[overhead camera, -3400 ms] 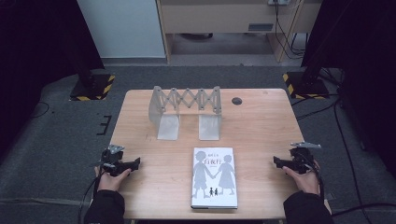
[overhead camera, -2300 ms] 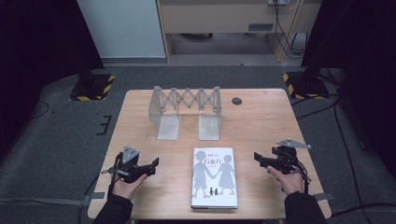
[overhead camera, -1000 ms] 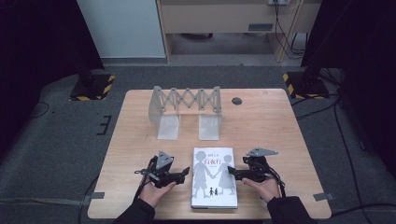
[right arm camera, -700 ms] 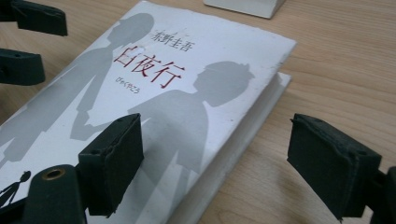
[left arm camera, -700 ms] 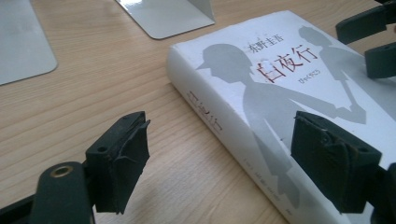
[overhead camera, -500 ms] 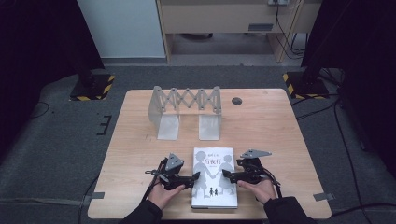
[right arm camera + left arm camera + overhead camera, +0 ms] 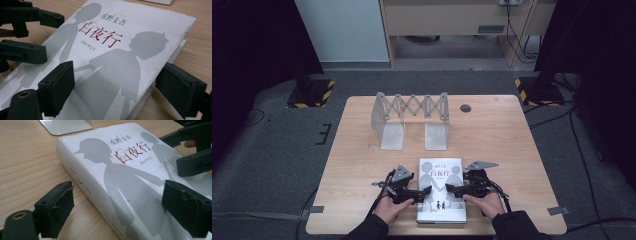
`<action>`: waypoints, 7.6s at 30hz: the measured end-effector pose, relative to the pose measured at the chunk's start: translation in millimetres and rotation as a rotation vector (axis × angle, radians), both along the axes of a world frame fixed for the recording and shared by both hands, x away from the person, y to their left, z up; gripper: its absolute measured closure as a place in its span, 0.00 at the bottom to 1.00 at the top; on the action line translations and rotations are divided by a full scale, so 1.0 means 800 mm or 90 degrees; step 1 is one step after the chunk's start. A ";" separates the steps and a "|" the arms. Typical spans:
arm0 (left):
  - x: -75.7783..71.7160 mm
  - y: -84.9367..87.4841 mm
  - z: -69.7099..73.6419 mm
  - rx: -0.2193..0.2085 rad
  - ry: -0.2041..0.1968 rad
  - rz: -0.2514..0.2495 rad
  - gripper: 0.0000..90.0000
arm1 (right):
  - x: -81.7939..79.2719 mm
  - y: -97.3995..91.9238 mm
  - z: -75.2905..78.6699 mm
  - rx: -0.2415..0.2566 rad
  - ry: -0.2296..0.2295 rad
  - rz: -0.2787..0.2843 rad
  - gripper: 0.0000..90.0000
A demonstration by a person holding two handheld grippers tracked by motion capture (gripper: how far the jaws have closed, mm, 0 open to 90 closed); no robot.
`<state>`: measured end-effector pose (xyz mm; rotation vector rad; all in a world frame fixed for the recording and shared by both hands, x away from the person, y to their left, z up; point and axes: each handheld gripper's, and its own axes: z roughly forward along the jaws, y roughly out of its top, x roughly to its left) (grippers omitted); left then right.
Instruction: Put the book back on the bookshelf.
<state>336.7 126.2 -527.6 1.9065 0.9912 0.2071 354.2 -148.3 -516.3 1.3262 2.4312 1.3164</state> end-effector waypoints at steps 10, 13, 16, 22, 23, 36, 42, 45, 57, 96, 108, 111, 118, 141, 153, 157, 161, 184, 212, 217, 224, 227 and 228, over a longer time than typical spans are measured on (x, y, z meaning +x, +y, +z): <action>0.002 -0.008 -0.010 -0.041 0.021 -0.013 0.06 | 0.000 -0.002 -0.001 0.014 0.007 -0.001 0.19; 0.002 -0.008 -0.010 -0.041 0.020 -0.013 0.06 | 0.001 -0.003 0.001 0.018 0.010 -0.004 0.20; 0.002 -0.009 -0.008 -0.038 0.020 -0.014 0.06 | 0.000 -0.003 0.002 0.015 0.003 -0.002 0.21; 0.001 -0.008 -0.003 -0.041 0.012 -0.021 0.06 | -0.003 -0.006 0.012 0.056 -0.018 -0.002 0.22; 0.001 -0.008 -0.002 -0.041 0.012 -0.021 0.06 | -0.003 -0.006 0.012 0.056 -0.018 -0.002 0.22; 0.002 -0.003 0.004 -0.050 0.021 -0.035 0.07 | 0.001 -0.003 0.021 0.109 -0.053 0.018 0.25; 0.001 -0.002 0.004 -0.034 0.017 -0.036 0.06 | 0.008 0.005 0.018 0.080 -0.037 0.011 0.24; 0.001 -0.002 0.003 -0.036 0.016 -0.033 0.06 | 0.006 0.002 0.020 0.077 -0.028 0.006 0.25; -0.003 0.002 0.002 -0.046 0.034 -0.034 0.08 | -0.005 -0.008 0.029 0.086 -0.044 0.020 0.24; -0.002 0.040 0.008 0.072 0.012 -0.001 0.49 | -0.003 -0.002 0.024 0.093 -0.071 0.046 0.23; 0.001 0.042 0.007 0.069 0.010 0.008 0.44 | 0.006 0.004 0.016 0.107 0.020 0.060 0.45; 0.002 0.042 0.010 0.052 0.013 0.016 0.35 | 0.012 0.001 0.013 0.128 0.059 0.061 0.55; 0.001 0.035 0.018 0.016 0.004 0.003 0.29 | 0.017 0.000 0.018 0.160 0.096 0.044 0.67; 0.001 0.025 0.017 -0.035 0.016 -0.023 0.18 | 0.010 -0.006 0.053 0.215 0.044 0.038 0.88; 0.000 0.017 0.010 -0.088 0.036 -0.047 0.00 | 0.001 -0.011 0.068 0.230 -0.010 0.067 0.90; 0.001 0.017 0.008 -0.105 0.032 -0.051 0.00 | -0.001 -0.013 0.070 0.236 -0.022 0.074 0.90; 0.002 0.018 0.003 -0.135 0.055 -0.052 0.00 | -0.002 -0.015 0.072 0.241 -0.030 0.077 0.91; 0.005 0.003 -0.021 -0.192 0.167 -0.084 0.00 | 0.004 -0.017 0.074 0.235 -0.028 0.070 0.91; 0.003 0.003 -0.023 -0.188 0.161 -0.061 0.07 | 0.011 -0.009 0.043 -0.021 -0.105 0.062 0.39; 0.002 0.004 -0.023 -0.184 0.158 -0.059 0.09 | 0.014 -0.006 0.034 -0.040 -0.083 0.051 0.32; 0.003 0.005 -0.024 -0.199 0.164 -0.047 0.11 | 0.017 -0.002 0.023 -0.066 -0.058 0.059 0.23; 0.003 0.005 -0.023 -0.199 0.167 -0.046 0.11 | 0.018 -0.004 0.020 -0.047 -0.042 0.050 0.23; 0.003 0.005 -0.023 -0.198 0.167 -0.045 0.11 | 0.018 -0.006 0.019 -0.038 -0.033 0.046 0.23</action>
